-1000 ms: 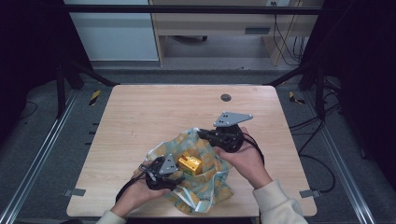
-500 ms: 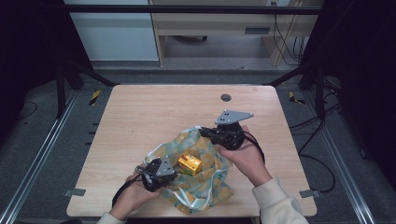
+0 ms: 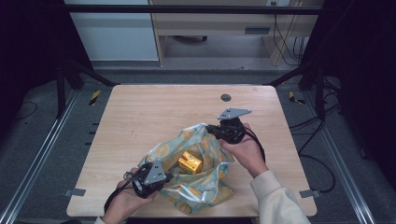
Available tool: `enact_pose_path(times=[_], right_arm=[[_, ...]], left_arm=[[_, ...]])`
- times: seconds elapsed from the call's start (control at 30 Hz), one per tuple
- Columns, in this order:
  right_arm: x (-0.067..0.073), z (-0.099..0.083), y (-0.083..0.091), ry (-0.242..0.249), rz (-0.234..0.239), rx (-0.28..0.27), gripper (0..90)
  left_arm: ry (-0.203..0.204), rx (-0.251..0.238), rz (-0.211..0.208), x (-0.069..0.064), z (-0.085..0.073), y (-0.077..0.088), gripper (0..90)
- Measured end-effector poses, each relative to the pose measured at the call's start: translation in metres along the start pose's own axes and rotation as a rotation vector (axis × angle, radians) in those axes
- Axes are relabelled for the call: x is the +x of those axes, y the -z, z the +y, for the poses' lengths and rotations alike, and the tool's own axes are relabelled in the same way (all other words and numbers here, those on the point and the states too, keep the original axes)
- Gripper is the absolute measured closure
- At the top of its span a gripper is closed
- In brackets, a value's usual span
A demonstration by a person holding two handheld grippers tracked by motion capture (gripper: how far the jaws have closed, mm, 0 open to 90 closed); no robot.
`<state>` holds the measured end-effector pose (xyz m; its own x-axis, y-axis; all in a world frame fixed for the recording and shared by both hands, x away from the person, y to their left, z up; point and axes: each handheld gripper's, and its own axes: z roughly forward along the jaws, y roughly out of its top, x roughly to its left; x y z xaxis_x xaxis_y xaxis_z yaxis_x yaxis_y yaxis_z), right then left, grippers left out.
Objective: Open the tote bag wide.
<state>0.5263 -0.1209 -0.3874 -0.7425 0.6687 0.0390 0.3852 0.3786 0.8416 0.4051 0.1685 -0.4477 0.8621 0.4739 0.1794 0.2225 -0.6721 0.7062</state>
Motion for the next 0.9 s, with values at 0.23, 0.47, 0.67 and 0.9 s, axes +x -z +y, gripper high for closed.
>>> enact_pose_path(times=[0.23, 0.47, 0.67, 0.9], right_arm=[[-0.019, -0.017, -0.025, -0.025, -0.042, 0.07, 90.0], [-0.036, -0.037, -0.032, -0.065, -0.084, 0.114, 90.0], [-0.05, -0.048, -0.031, -0.086, -0.115, 0.127, 90.0], [-0.061, -0.055, -0.033, -0.109, -0.143, 0.148, 90.0]], left_arm=[[-0.003, 0.021, -0.028, -0.005, -0.006, -0.002, 89.2], [-0.028, 0.058, -0.027, -0.006, -0.009, -0.007, 89.3], [-0.04, 0.075, -0.041, -0.009, -0.01, -0.009, 89.3], [-0.044, 0.087, -0.046, -0.011, -0.013, -0.01, 89.3]])
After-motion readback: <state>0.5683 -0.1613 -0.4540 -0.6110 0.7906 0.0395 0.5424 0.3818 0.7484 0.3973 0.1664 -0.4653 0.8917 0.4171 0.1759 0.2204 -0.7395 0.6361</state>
